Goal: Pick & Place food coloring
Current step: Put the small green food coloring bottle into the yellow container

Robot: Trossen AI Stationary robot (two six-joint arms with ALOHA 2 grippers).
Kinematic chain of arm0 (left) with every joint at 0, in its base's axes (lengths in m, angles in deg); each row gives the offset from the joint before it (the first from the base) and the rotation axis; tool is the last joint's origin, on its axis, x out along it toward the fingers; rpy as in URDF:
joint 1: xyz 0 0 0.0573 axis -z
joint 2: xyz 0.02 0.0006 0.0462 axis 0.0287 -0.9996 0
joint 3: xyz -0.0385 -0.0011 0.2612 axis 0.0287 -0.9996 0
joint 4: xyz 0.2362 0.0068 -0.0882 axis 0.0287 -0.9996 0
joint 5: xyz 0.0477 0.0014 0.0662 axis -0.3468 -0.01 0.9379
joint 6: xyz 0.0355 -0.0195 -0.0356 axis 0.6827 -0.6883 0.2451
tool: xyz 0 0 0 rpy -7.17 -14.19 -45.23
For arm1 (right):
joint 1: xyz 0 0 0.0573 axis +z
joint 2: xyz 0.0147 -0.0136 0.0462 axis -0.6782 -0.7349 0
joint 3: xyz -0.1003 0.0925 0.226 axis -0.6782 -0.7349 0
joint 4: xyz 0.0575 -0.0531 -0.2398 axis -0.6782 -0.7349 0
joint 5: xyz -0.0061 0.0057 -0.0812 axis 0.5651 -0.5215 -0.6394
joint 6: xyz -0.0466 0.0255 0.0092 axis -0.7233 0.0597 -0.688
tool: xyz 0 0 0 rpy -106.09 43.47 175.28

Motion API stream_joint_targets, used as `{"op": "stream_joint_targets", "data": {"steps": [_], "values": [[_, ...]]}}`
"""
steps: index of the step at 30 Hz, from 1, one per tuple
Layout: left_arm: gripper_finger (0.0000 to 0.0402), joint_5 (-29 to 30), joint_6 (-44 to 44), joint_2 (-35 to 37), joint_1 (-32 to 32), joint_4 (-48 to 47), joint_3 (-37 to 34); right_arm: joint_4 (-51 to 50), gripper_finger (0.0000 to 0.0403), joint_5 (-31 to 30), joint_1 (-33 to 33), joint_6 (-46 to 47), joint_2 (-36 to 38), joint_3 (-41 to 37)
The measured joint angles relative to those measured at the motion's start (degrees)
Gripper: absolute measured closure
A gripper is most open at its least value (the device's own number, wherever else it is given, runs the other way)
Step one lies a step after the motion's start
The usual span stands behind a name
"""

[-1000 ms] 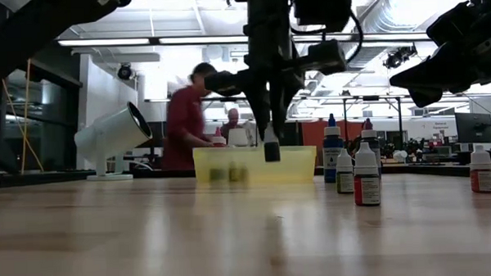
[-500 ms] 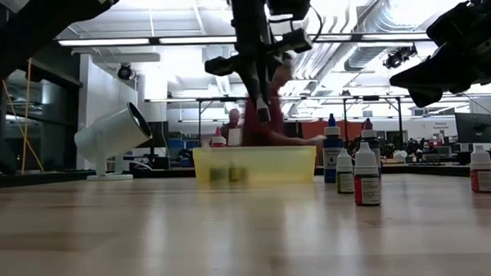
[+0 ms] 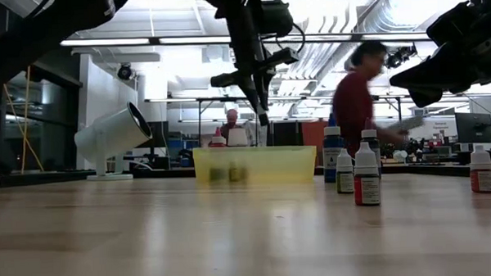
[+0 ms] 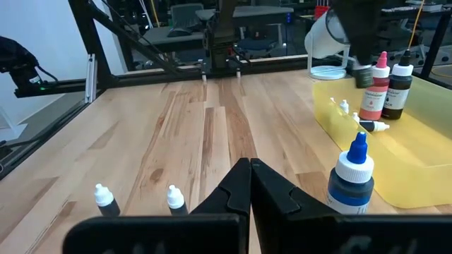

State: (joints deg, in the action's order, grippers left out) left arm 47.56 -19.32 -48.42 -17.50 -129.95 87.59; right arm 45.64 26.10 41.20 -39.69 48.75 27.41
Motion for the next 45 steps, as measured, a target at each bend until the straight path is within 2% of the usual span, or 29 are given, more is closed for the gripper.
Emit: {"op": "stream_joint_targets", "data": {"steps": [14, 32, 45], "values": [[0.0378, -3.24, 3.25, -5.01, -2.98, 4.28, 0.0, -0.04, 0.0402, -0.05, 0.0, -0.02, 0.0, 0.02], [0.0378, 1.31, 3.08, -8.0, -2.96, 2.3, -0.09, -0.04, 0.0402, -0.05, -0.02, 0.0, -0.02, 0.0], [0.0378, 1.43, 1.23, -9.6, -1.61, 1.6, 0.09, -0.04, 0.0402, -0.04, 0.0, -0.02, -0.02, 0.0]]}}
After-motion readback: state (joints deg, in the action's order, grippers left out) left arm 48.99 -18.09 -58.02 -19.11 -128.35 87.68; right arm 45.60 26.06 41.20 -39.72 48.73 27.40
